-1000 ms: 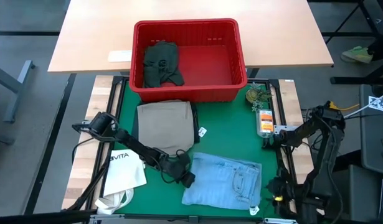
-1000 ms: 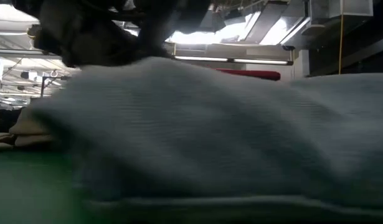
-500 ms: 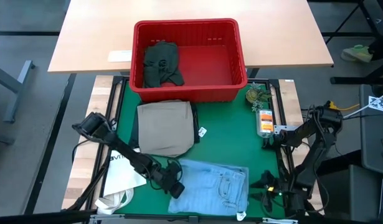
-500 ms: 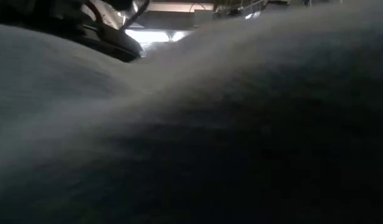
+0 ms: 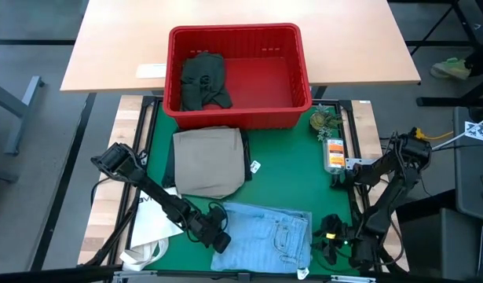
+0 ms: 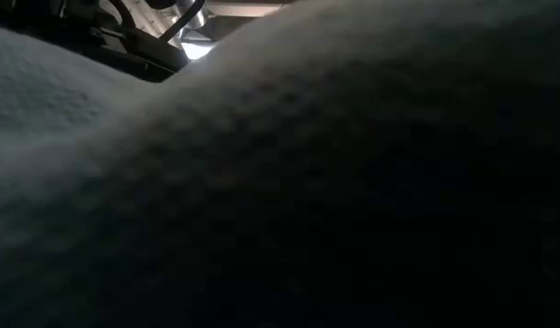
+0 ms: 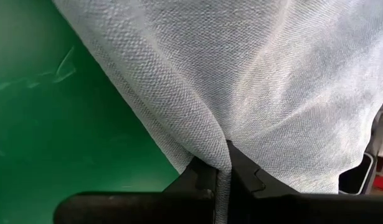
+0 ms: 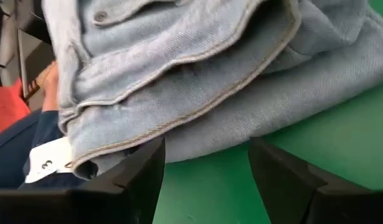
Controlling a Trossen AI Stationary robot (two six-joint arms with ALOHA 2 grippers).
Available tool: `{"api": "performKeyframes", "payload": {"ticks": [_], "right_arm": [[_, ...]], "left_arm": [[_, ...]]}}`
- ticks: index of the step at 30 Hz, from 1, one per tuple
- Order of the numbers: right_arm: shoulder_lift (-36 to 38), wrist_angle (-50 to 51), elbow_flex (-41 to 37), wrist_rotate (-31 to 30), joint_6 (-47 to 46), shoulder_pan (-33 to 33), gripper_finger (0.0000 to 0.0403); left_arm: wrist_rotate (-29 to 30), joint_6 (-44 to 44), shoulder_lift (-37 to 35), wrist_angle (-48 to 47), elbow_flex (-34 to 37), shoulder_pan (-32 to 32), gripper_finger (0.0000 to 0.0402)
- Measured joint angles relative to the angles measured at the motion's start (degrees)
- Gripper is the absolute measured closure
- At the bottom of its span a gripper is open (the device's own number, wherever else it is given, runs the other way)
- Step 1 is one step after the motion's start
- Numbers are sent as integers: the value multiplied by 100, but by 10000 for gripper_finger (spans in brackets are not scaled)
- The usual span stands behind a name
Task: Fold Laundry from Bin
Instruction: Stack the folded light blue pants on top of the folded brown shorts
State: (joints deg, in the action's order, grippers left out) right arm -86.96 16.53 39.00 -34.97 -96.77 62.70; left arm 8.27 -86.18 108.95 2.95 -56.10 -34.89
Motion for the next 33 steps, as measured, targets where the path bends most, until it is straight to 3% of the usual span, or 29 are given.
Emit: {"api": "performKeyframes", "payload": {"ticks": [8, 18, 33], "right_arm": [[2, -4, 0, 519, 13, -9, 171], [-206, -43, 0, 463, 17, -11, 171], [-317, -1070, 0, 475, 253, -9, 171]], "left_arm": [[-26, -69, 0, 27, 2, 33, 401], [6, -71, 2, 36, 2, 33, 401], [33, -69, 2, 51, 2, 33, 401]]}}
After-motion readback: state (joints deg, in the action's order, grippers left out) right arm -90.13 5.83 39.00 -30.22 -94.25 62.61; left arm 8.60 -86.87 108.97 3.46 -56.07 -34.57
